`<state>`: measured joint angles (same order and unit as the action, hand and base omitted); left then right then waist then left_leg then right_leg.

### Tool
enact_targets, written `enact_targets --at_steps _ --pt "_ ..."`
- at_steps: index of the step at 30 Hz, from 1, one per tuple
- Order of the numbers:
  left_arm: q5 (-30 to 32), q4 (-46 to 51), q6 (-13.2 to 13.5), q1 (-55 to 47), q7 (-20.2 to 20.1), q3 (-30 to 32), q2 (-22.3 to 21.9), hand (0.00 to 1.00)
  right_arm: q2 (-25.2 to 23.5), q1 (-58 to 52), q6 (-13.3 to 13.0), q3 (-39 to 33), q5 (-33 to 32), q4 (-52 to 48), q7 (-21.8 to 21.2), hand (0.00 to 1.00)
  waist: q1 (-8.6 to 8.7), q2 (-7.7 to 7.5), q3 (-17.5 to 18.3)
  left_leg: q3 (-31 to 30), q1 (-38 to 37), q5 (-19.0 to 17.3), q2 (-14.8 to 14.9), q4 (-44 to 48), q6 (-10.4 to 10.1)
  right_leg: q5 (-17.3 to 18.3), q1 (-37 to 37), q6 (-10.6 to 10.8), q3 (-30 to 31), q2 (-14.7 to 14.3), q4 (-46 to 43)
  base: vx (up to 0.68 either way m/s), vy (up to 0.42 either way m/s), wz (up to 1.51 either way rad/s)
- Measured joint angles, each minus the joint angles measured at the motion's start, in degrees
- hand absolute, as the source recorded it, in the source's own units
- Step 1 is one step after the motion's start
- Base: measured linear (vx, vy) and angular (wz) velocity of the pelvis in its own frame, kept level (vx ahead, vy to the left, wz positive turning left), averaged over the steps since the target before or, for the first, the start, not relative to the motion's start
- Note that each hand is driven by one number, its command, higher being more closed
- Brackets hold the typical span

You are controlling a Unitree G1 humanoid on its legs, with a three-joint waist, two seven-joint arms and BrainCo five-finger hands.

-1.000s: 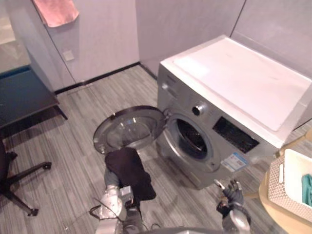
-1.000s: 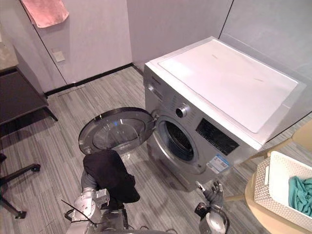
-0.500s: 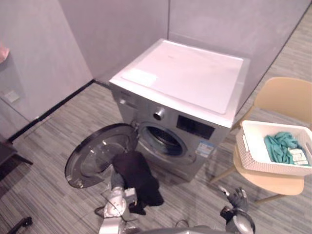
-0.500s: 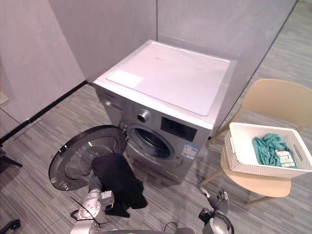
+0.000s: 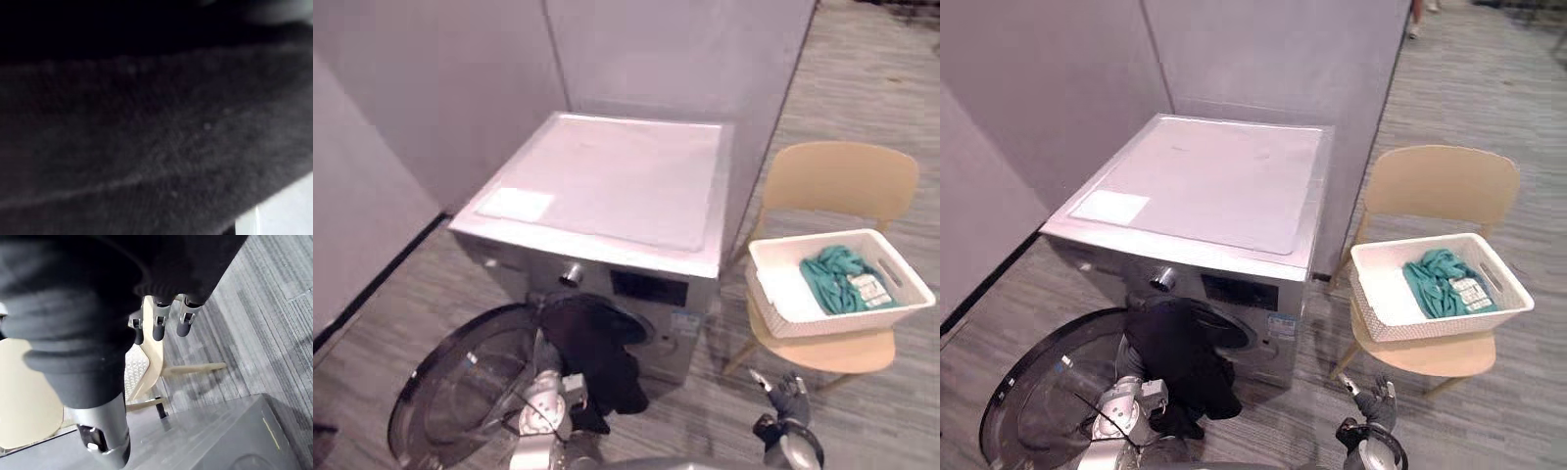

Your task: Pick up the laundry basket with both hands and put the clothes into the washing machine.

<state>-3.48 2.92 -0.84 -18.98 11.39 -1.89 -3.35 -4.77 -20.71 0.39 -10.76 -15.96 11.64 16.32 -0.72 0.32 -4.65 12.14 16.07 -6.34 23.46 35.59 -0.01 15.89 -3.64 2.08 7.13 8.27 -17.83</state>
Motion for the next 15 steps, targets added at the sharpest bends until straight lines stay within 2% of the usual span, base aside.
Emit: enact_targets --at_steps 1,3,4,5,6,7,8,10,12,15 --pt "-0.3 0.5 0.0 0.0 0.1 0.1 0.0 1.00 0.2 -0.1 0.0 -0.1 0.7 -0.3 0.0 0.00 0.01 0.08 0.0 -3.9 -1.0 0.5 -1.1 -9.2 -0.7 0.0 0.2 0.0 1.1 0.6 0.1 0.34 0.468 -0.71" --pt "-0.3 1.3 0.1 0.0 0.4 0.2 0.0 1.00 0.2 -0.1 0.0 -0.2 0.9 -0.3 0.1 0.00 -0.10 0.22 0.2 -7.8 -2.2 1.8 -3.0 -17.6 -2.0 0.1 0.3 0.1 1.7 1.6 0.3 0.32 0.504 -0.54" --pt "-0.2 1.3 0.1 0.0 0.9 0.1 0.1 1.00 0.0 -0.2 0.0 -0.6 1.1 0.6 0.3 0.00 0.00 0.53 1.2 -7.8 -2.5 2.3 -4.6 -18.4 -8.4 -0.4 -0.3 3.0 2.7 3.3 2.1 0.34 0.562 -0.44" --pt "-0.2 1.1 0.0 0.0 1.2 0.3 0.6 1.00 0.1 -0.1 0.5 0.6 1.4 1.2 0.0 0.00 0.36 -2.03 1.3 -6.5 -2.1 1.0 -6.7 -15.9 -10.3 -1.3 -0.6 5.1 2.9 5.6 3.2 0.34 0.542 -0.39" --pt "-0.2 1.1 0.0 0.1 1.5 0.4 0.6 1.00 0.0 -0.2 0.6 1.1 1.4 0.9 -0.3 0.00 0.34 -3.09 1.2 -5.7 -1.7 0.0 -7.8 -14.4 -9.9 -3.0 -0.6 7.3 3.3 7.2 3.9 0.30 0.489 -0.36" --pt "-0.2 1.1 0.0 -0.2 1.8 0.1 0.5 1.00 -0.1 0.0 0.5 1.0 1.7 0.3 -0.2 0.00 -0.04 -3.88 1.5 -4.0 -1.5 -1.8 -8.6 -12.4 -9.4 -9.2 -0.2 11.0 4.6 8.6 5.5 0.27 0.449 -0.37" --pt "-0.2 1.1 0.0 -0.7 2.0 -0.2 0.7 1.00 0.0 0.1 0.4 0.9 2.1 0.3 -0.2 0.00 0.00 -3.36 1.2 -3.3 -1.6 -2.3 -9.0 -11.9 -8.6 -12.7 0.2 12.1 5.6 8.9 5.8 0.25 0.443 -0.35" --pt "-0.2 1.0 0.0 -2.0 2.2 -1.2 1.4 1.00 0.1 0.8 0.1 0.9 2.1 0.3 -0.2 0.00 -0.01 -3.39 1.2 -2.3 -1.6 -3.3 -9.7 -10.9 -7.0 -16.3 1.4 13.4 6.8 9.2 6.0 0.17 0.363 -0.18" --pt "-0.2 1.0 0.0 -2.2 2.5 -1.3 2.1 1.00 0.3 2.0 0.0 1.3 2.0 0.3 -0.2 0.00 -0.22 -3.85 1.6 -0.9 -0.1 -4.8 -10.4 -8.3 -6.2 -19.1 2.4 13.1 7.3 10.1 6.7 0.09 0.256 -0.26" --pt "-0.2 1.0 0.0 -2.3 2.5 -2.3 3.7 1.00 0.4 3.3 0.0 2.4 2.0 0.4 -0.2 0.00 -1.00 -2.86 2.2 1.6 2.5 -5.7 -10.1 -6.7 -5.7 -24.2 5.1 13.0 7.4 11.0 10.1 -0.02 0.153 -0.50"
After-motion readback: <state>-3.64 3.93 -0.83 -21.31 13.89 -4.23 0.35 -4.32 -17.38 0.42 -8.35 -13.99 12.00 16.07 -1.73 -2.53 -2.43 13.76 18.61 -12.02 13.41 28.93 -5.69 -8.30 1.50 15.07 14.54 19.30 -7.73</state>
